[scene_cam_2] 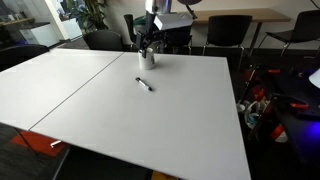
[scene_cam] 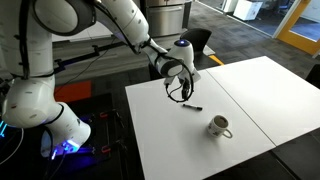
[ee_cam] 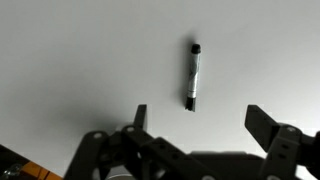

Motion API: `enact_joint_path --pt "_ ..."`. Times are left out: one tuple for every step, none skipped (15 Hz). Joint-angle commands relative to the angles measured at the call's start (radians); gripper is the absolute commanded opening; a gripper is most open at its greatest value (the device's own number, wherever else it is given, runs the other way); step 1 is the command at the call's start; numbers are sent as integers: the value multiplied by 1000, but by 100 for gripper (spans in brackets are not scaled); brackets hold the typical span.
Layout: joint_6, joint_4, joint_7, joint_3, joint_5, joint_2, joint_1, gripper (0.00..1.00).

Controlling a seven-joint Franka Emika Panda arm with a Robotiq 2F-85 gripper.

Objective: Place the black marker inside the mug

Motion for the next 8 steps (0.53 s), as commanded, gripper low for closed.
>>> enact_joint_path --pt "-5 114 48 -59 31 105 54 100" --pt "-7 142 54 -65 43 133 58 100" --pt "-10 168 66 -73 53 159 63 100" --pt "-26 198 64 -73 69 188 63 100" --pt "-31 226 61 -75 82 216 64 100" --pt "-38 253 58 -74 96 242 63 100" --pt "-44 280 50 -68 111 269 59 100" --pt "-52 308 45 -63 126 297 54 100"
